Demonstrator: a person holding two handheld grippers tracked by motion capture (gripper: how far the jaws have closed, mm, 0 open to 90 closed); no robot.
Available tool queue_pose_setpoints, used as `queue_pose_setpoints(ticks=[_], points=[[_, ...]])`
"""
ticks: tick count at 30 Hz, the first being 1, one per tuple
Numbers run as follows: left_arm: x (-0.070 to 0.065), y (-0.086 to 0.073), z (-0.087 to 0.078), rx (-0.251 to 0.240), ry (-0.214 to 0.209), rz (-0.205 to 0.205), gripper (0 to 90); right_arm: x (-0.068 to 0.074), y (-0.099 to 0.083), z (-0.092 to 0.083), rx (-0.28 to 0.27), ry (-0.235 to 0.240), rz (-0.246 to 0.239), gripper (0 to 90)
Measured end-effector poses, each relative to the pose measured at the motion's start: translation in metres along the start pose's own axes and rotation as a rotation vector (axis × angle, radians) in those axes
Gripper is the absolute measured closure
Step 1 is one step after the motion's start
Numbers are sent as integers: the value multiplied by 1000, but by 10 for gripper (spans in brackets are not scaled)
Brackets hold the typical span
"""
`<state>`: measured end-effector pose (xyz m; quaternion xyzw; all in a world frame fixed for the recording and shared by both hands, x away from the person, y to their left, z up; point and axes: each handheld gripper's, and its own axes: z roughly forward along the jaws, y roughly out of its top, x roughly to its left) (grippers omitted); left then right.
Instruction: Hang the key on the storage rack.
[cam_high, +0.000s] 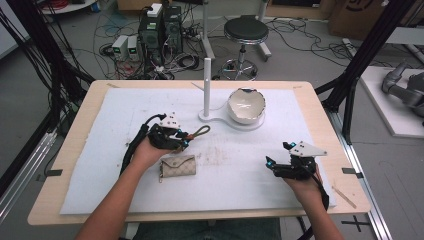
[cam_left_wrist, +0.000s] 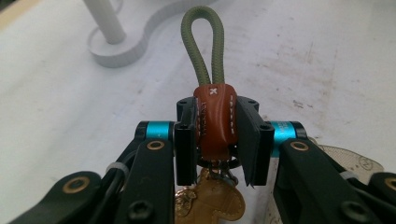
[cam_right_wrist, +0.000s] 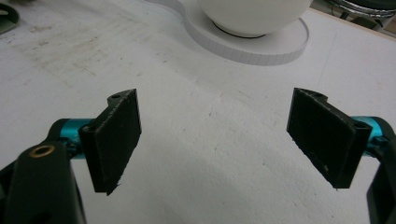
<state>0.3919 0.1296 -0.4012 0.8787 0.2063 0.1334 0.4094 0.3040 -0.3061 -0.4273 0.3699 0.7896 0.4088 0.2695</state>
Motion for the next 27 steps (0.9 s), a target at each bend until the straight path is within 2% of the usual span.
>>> queue_pose_setpoints(ticks=[1,2,5,9,17,21,27], points=[[1,6,-11,-30,18,0,700,1,1,0,-5,-1,0,179],[1,6,-11,-30,18,0,699,1,1,0,-5,-1,0,179],[2,16,-26,-62,42,13,700,1,2,2,-5,3,-3,179],[3,34,-41,-91,64,46,700,2,3,5,0,7,-5,179],[10,73,-61,-109,119,97,700,3,4,6,2,11,-6,179],[16,89,-70,-124,142,101,700,2,4,7,1,13,-5,179],[24,107,-72,-133,163,103,700,3,4,7,1,17,-9,179]])
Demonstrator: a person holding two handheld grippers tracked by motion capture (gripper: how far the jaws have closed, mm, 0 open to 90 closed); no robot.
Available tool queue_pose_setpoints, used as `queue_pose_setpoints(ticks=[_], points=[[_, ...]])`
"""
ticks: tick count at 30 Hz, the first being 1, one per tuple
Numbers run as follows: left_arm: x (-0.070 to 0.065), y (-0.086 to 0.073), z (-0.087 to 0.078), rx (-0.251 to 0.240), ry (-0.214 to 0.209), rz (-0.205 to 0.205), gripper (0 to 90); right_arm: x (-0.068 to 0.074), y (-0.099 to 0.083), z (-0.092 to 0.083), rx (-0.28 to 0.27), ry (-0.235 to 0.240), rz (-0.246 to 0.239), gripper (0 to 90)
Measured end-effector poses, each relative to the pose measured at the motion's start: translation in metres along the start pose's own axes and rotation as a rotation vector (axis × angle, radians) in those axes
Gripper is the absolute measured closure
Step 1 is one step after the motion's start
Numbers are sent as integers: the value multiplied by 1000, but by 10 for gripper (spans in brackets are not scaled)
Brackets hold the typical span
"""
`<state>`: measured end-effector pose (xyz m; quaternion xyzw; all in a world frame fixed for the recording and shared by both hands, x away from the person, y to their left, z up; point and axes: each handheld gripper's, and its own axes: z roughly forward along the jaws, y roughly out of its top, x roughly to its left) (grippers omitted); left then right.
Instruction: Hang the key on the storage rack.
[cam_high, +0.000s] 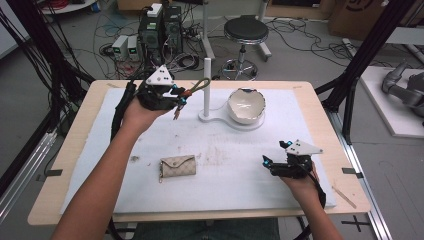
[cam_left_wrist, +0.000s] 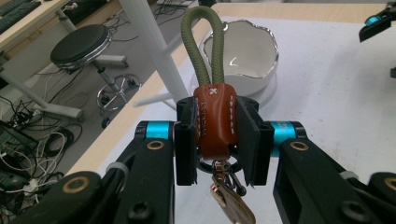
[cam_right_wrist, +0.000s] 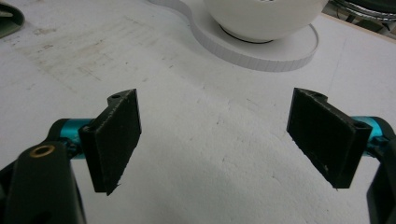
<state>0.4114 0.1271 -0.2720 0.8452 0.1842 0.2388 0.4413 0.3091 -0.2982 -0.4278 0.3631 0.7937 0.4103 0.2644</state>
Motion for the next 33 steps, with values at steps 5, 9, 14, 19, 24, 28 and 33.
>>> queue_pose_setpoints(ticks=[5,9,14,19,24,28,33], points=[[3,6,9,26,8,6,699,0,0,0,-1,1,4,179],[4,4,17,54,23,9,699,-1,0,0,3,0,6,179],[4,2,25,82,43,4,695,-1,-1,0,4,-2,3,179],[5,-4,31,90,58,-2,623,-1,-1,0,6,-2,7,179],[8,-9,26,79,94,-41,426,-1,-1,0,7,-3,3,179],[7,-17,21,57,89,-66,383,-1,-1,0,6,-4,4,179],[3,-31,14,24,49,-100,352,-1,-1,0,6,-5,5,179]])
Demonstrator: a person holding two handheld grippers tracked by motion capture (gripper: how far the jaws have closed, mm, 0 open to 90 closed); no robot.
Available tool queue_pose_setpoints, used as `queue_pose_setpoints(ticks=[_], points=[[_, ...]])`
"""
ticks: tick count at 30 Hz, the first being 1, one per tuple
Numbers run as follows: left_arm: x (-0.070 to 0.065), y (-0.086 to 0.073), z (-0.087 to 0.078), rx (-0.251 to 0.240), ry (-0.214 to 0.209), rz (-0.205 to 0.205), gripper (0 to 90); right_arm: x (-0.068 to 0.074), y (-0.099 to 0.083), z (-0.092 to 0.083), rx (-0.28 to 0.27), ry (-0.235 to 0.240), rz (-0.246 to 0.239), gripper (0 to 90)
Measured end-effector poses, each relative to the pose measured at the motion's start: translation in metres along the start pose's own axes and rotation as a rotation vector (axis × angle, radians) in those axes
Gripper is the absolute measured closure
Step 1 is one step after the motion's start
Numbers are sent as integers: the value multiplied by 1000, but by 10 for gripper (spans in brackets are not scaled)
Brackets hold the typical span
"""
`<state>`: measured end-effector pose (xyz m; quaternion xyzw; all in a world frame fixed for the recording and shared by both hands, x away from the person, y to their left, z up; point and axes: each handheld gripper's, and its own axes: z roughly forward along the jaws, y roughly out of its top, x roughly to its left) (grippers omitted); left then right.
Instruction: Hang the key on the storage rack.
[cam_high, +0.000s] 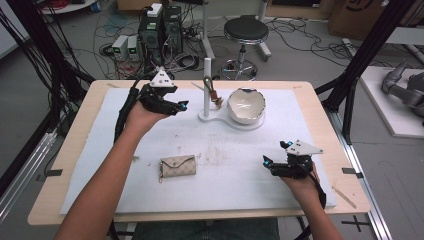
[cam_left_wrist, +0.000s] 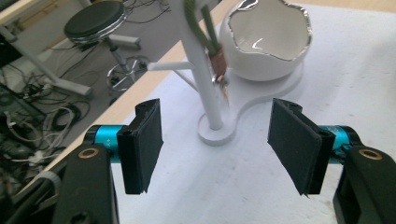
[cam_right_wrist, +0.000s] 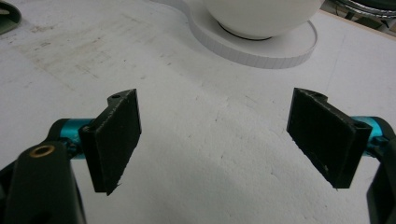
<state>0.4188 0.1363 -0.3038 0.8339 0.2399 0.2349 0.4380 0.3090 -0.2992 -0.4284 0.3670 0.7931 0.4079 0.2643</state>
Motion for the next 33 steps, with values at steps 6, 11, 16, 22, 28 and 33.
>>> queue_pose_setpoints(ticks=[6,11,16,22,28,33], points=[[-7,-17,-8,20,-57,1,312,0,0,1,5,5,1,179],[-15,-31,-18,21,-69,-3,311,0,1,2,1,7,-1,179],[-21,-49,-28,-11,-82,-32,302,0,3,5,-2,11,-5,179],[-25,-71,-38,-44,-88,-74,285,-1,3,8,5,14,-6,179],[-27,-94,-45,-47,-68,-103,262,-3,2,7,4,6,5,179],[-24,-106,-51,-46,-71,-127,223,-3,2,8,1,1,4,179]])
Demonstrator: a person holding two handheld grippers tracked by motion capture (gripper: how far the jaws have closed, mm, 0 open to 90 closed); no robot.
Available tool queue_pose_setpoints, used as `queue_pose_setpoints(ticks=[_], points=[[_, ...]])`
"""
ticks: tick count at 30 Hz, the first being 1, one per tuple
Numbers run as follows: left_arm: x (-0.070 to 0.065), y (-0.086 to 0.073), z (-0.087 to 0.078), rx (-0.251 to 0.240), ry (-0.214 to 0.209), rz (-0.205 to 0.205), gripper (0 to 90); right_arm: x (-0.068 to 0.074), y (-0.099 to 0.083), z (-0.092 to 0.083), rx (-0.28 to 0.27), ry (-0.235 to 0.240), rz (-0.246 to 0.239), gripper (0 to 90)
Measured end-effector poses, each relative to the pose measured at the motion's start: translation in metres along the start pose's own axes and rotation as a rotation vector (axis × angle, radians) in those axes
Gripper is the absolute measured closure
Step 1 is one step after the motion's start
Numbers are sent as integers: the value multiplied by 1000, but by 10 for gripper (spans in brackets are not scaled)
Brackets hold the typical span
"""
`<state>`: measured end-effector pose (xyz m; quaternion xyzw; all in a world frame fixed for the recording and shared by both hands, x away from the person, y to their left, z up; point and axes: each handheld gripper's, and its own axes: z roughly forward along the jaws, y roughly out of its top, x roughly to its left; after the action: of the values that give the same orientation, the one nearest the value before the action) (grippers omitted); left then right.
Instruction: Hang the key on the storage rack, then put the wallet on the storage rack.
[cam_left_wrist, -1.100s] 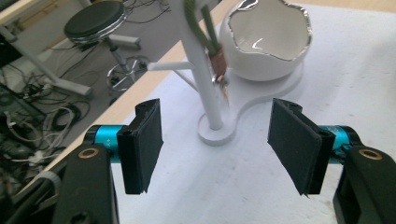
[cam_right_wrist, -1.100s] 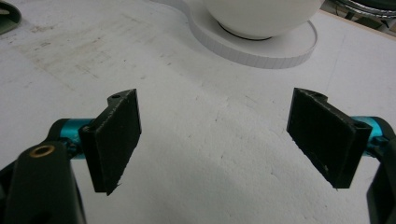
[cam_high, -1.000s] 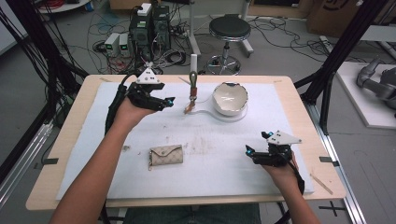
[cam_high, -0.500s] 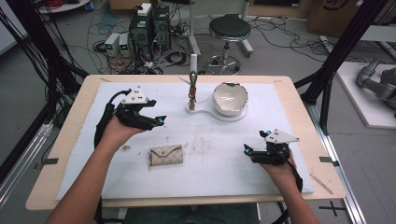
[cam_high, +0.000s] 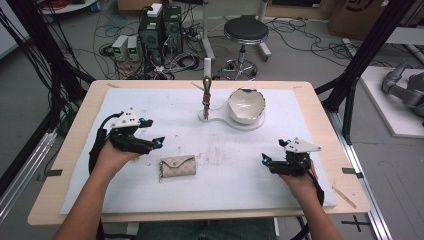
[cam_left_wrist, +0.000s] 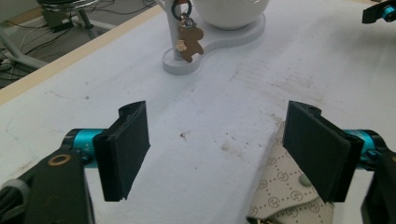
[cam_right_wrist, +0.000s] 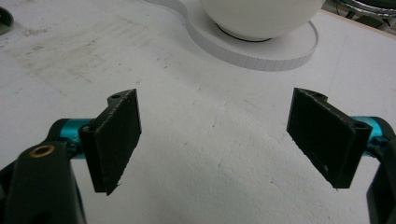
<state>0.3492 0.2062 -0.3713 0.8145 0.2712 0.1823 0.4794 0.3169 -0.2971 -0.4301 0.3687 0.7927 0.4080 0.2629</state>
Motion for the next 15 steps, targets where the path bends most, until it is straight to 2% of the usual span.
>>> queue_pose_setpoints(ticks=[6,8,15], points=[[5,-9,-6,-9,13,-24,201,-1,-1,1,9,-1,2,179],[7,-11,-6,-8,5,-27,195,-1,-1,1,10,-2,7,179],[2,-10,-4,-1,-18,-12,195,0,-2,0,6,3,-4,179]])
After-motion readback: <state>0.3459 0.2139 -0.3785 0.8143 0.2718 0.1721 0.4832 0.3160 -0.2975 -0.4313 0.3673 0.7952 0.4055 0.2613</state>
